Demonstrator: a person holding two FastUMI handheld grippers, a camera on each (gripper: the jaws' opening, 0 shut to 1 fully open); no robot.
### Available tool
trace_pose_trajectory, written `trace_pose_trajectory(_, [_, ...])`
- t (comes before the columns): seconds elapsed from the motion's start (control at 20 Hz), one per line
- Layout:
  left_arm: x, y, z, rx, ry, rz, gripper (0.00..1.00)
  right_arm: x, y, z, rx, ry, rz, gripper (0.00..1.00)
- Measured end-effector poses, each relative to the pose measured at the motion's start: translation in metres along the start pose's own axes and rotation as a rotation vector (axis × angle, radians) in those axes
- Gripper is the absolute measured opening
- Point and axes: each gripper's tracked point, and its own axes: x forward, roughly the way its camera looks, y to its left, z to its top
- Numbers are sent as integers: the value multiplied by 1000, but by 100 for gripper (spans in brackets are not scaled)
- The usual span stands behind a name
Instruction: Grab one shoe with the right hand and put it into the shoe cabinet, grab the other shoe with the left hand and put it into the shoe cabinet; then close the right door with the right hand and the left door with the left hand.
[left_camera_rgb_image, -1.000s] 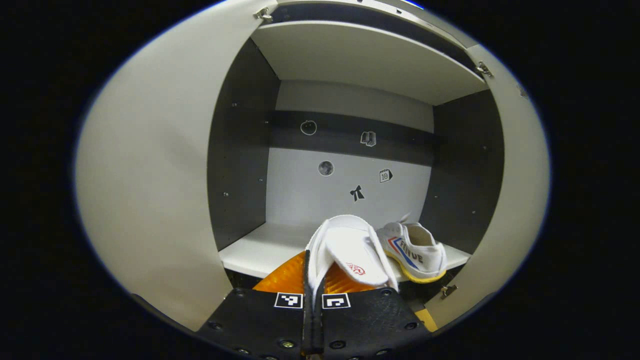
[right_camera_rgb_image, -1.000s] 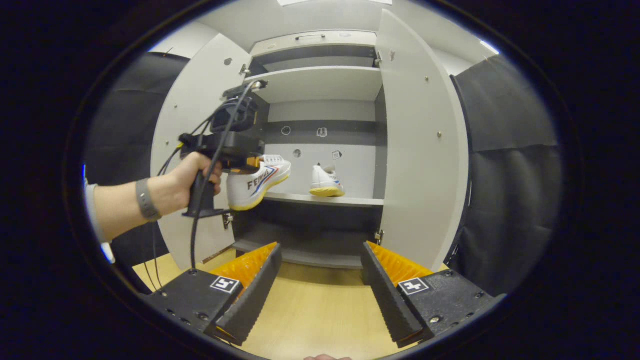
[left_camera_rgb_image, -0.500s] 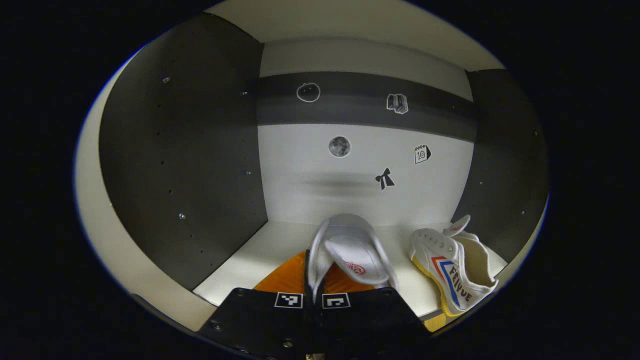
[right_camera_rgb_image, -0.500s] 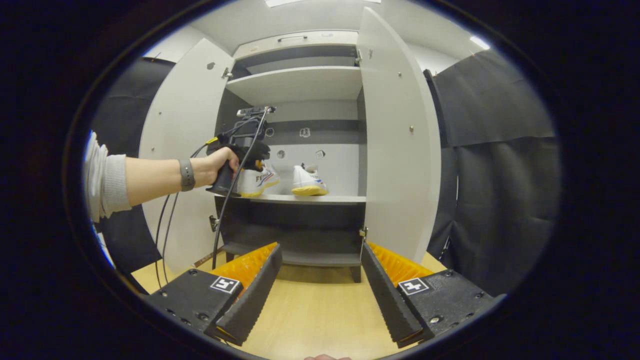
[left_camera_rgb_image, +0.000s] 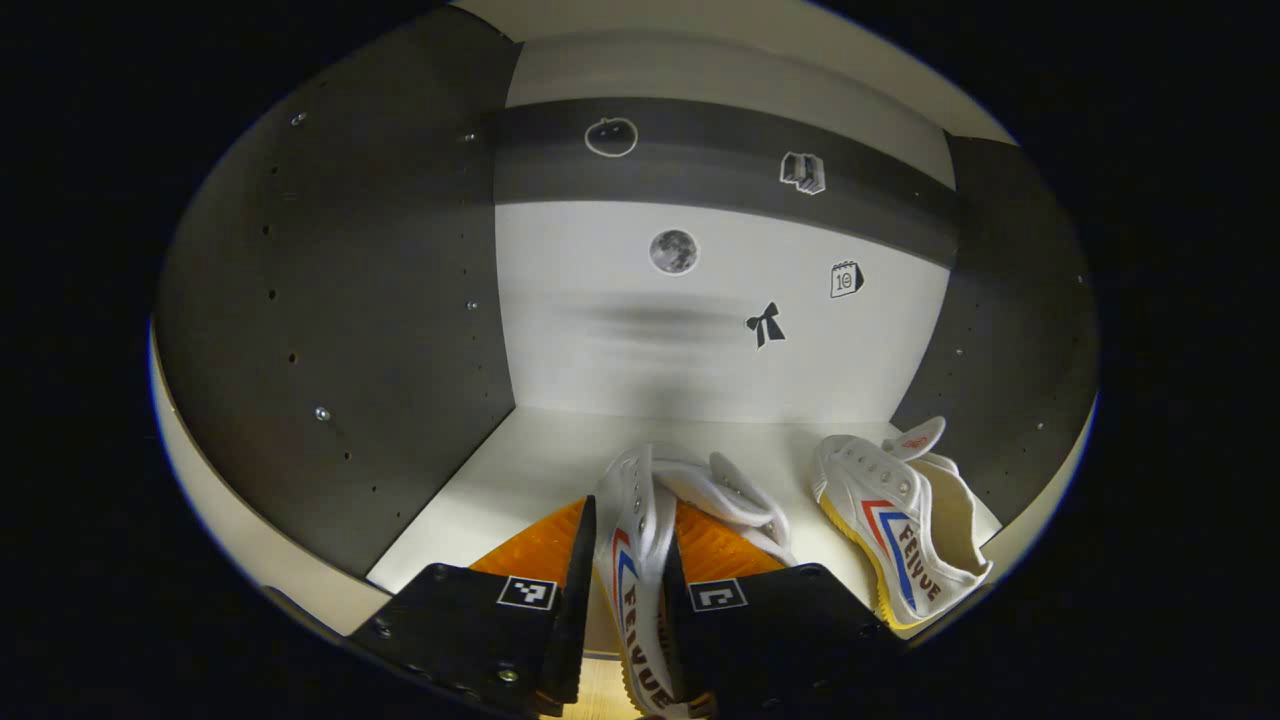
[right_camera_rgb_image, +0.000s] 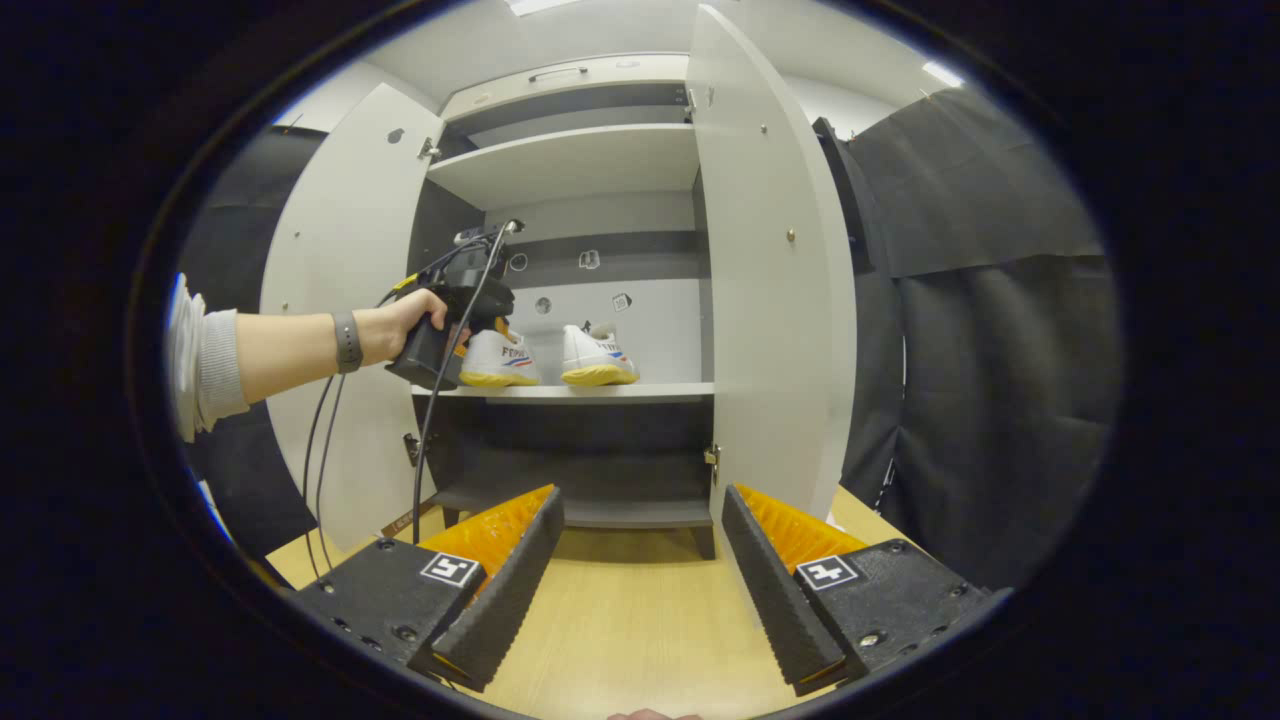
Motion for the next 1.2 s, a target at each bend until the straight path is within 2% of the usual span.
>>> trace_pose_trajectory(0.05, [-5, 3, 3, 18, -23, 3, 34, 0, 1, 0, -2, 1, 2, 100])
trace_pose_trajectory(0.1, [-10, 5, 8, 24, -58, 2, 37, 0, 2, -1, -4, 1, 4, 100])
trace_pose_trajectory(0.2, [-25, 7, 27, 26, -169, 3, 48, -1, 5, -1, -4, 2, 13, 100])
trace_pose_trajectory(0.3, [-44, 9, 47, 24, -305, 6, 50, -3, 9, -2, -3, 4, 21, 100])
trace_pose_trajectory(0.4, [-70, 9, 59, 44, -439, 0, 48, -7, 12, 0, -2, 1, 29, 100])
trace_pose_trajectory(0.45, [-83, 7, 59, 62, -491, -13, 36, -9, 13, 1, -3, -4, 31, 100])
trace_pose_trajectory(0.5, [-98, 5, 55, 77, -538, -24, 50, -12, 14, 4, -6, -10, 34, 100])
trace_pose_trajectory(0.55, [-110, 1, 49, 94, -568, -39, 53, -15, 15, 6, -9, -15, 37, 100])
trace_pose_trajectory(0.65, [-129, -5, 30, 106, -595, -65, 54, -23, 17, 9, -15, -21, 44, 100])
trace_pose_trajectory(0.7, [-138, -5, 18, 117, -601, -69, 48, -26, 18, 10, -17, -25, 48, 100])
trace_pose_trajectory(0.75, [-150, 1, 6, 123, -608, -41, 60, -30, 19, 12, -16, -32, 49, 100])
trace_pose_trajectory(0.85, [-166, 5, -19, 106, -598, -24, 67, -38, 18, 14, -19, -38, 46, 100])
trace_pose_trajectory(1.2, [-211, -3, -100, 21, -523, -82, 71, -71, 26, 12, -30, -42, 56, 100])
